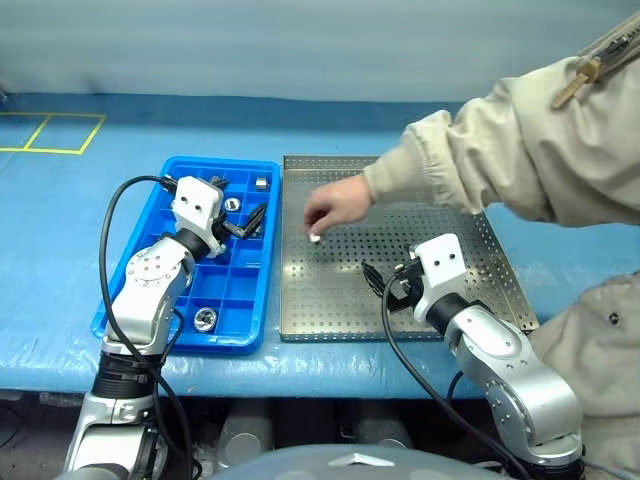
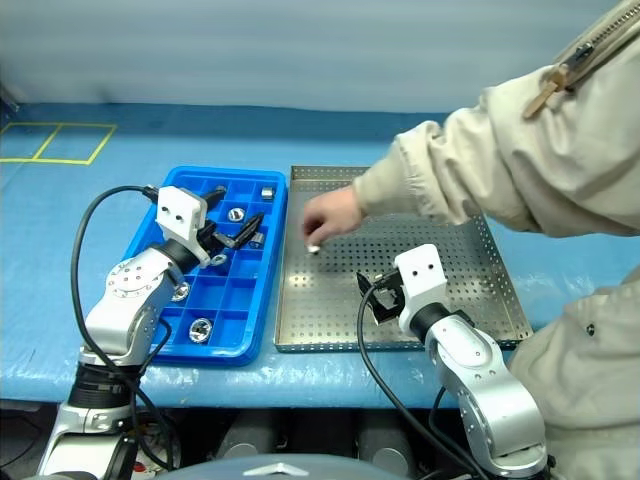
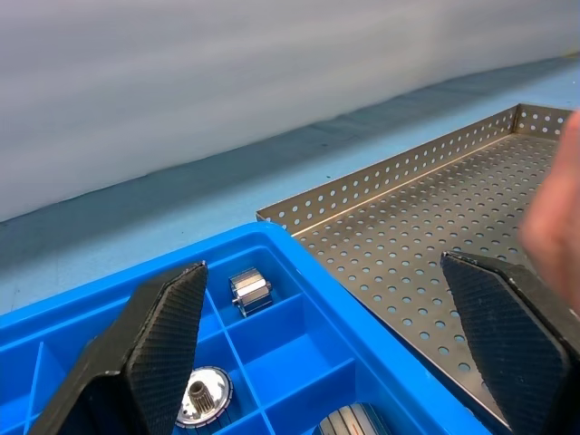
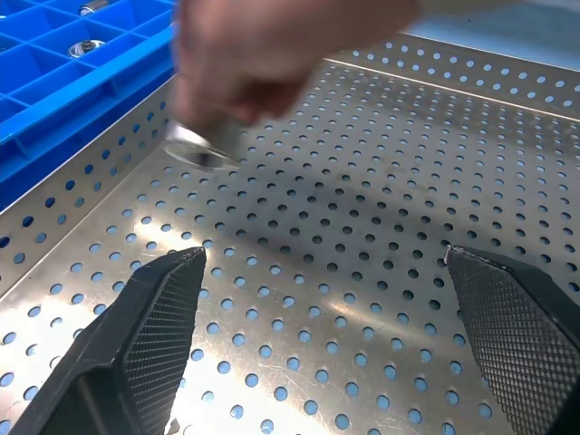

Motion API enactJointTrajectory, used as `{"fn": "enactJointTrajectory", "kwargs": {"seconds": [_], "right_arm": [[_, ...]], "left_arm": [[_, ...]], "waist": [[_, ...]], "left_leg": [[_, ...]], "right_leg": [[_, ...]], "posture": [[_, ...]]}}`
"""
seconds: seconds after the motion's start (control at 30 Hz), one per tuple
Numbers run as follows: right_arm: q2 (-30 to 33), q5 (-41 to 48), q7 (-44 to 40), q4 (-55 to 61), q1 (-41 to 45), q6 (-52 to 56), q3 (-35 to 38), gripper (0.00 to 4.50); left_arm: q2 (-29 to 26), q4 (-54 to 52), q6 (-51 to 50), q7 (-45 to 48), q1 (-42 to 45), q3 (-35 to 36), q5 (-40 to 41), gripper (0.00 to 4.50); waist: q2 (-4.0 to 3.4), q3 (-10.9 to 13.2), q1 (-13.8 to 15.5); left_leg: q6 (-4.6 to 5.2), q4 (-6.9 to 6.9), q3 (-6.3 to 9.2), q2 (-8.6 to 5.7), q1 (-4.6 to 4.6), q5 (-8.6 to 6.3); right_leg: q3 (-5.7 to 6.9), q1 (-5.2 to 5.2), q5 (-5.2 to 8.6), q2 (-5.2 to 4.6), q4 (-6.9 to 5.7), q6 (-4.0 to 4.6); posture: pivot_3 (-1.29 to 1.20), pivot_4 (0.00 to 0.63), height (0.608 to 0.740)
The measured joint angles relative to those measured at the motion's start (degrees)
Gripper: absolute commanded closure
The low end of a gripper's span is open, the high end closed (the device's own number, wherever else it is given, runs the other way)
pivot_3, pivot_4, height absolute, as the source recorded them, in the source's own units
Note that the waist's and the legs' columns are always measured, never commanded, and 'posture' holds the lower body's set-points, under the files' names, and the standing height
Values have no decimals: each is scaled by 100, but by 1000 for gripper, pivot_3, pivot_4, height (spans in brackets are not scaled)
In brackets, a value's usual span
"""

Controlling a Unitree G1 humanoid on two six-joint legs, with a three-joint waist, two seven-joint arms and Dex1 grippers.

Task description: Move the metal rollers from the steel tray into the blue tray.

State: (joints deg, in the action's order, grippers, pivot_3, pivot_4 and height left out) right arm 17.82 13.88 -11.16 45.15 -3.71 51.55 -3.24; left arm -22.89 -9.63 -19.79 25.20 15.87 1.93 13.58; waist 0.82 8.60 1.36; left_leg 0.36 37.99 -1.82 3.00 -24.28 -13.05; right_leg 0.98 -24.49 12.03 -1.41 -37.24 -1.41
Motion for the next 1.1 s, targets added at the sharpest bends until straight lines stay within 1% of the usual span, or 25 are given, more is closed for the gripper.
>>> {"fn": "enactJointTrajectory", "kwargs": {"seconds": [0.4, 0.63, 0.73, 0.9, 1.0, 1.1], "right_arm": [[34, 4, 18, 9, -57, 24, 26, 29], [2, 4, 72, 10, -45, 30, 26, 29], [-83, -41, 173, -92, 132, 24, -1, 29], [-357, -206, 367, -691, 499, -23, -172, 29], [-527, -272, 435, -998, 700, -100, -245, 29], [-863, -408, 667, -1467, 1135, -143, -239, 29]], "left_arm": [[-13, 0, 0, 222, 1, -48, 7, 0], [8, -59, -72, 373, 4, -247, 35, 0], [68, -112, -139, 411, 31, -319, 50, 0], [271, -192, -395, 488, 146, -657, 61, 0], [371, -212, -467, 543, 235, -742, 112, 0], [360, -375, -461, 664, 215, -795, 118, 0]], "waist": [[0, 0, -3], [0, 0, -5], [1, -1, -12], [4, -1, 6], [4, -1, 4], [4, -1, -25]], "left_leg": [[0, 0, 0, 0, 0, 0], [0, 0, -1, 0, 0, 0], [0, 1, -2, 0, 4, 0], [3, 1, -4, -1, 6, 2], [3, -1, -5, -1, 5, 2], [3, -1, -8, 0, 8, 2]], "right_leg": [[0, 0, 0, 0, 0, 0], [-1, 0, 0, 0, 0, 0], [-2, 2, 0, 1, -1, 0], [-6, 3, -1, 1, -1, 0], [-10, 1, -2, 2, -2, -1], [-14, 0, -3, 4, -6, -1]], "posture": [[77, 150, 740], [79, 150, 740], [79, 150, 740], [96, 150, 740], [94, 150, 740], [104, 150, 740]]}}
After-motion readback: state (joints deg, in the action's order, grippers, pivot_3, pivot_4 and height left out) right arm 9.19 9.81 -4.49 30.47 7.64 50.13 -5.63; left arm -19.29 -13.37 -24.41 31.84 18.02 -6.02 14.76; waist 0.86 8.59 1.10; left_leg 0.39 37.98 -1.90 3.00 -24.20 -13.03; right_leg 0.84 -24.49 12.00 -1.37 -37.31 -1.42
